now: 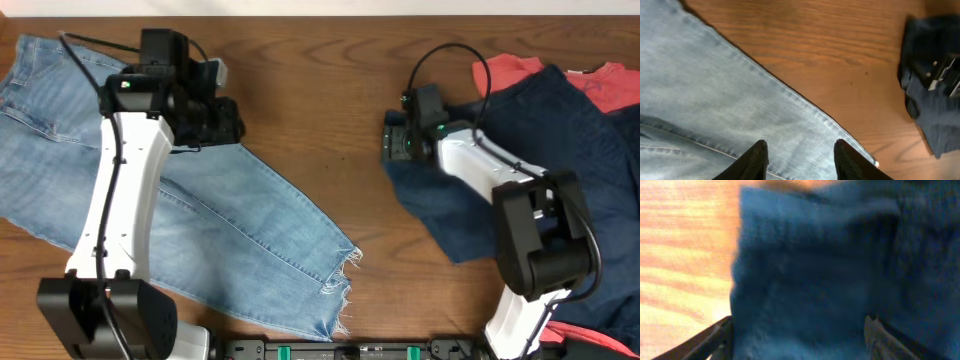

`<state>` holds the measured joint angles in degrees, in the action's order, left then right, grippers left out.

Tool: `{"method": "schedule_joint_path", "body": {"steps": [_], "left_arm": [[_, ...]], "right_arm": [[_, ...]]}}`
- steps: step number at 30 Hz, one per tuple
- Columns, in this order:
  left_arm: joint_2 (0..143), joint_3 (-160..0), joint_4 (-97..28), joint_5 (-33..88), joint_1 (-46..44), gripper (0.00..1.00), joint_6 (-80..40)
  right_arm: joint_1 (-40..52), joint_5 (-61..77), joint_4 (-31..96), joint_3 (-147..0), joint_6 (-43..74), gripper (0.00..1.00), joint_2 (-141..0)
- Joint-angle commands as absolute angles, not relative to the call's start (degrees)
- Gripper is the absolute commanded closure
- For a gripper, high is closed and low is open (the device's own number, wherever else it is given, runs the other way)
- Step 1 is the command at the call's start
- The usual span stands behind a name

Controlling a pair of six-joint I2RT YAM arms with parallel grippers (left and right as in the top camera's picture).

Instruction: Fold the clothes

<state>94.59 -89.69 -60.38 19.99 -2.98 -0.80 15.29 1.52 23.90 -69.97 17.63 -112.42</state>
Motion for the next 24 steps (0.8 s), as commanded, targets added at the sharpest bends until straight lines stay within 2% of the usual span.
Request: {"method": "schedule_joint_path", "body": {"steps": [1,5,10,14,16,19,24], "left_arm": [[94.00,-89.89,-59.51,20.60,-6.35,0.49,0.32],[94.37,-89.89,-55.51,20.58,-11.70,0.42,0.25],[97.43,-89.84,-49.52,20.56,-18.15,0.34,-2.52],[103.37,-89.84,-43.86,21.02,-21.82,0.30,-7.68],[106.61,-89.84,-40.75,25.12,-23.09,0.30,-7.86],[111.13,-89.84,-36.18,30.48,-24.69,0.30,-8.45],[116.84,-89.84,-32.40,30.89,-26.79,0.29,-9.32]], "right_arm": [[9.93,9.13,28.64,-76.23,12.62,0.23,-106.96],[2.85,12.47,34.83,-82.54,9.30,0.18,-101.80],[-7.33,12.47,37.12,-84.97,7.53,0.18,-100.51],[-13.76,12.45,36.29,-84.84,2.92,0.17,-103.70],[-16.58,12.23,35.24,-84.84,0.51,0.17,-105.89],[-20.56,12.25,32.80,-84.84,0.54,0.15,-109.19],[-26.63,12.25,27.62,-84.86,0.49,0.12,-114.04]]}}
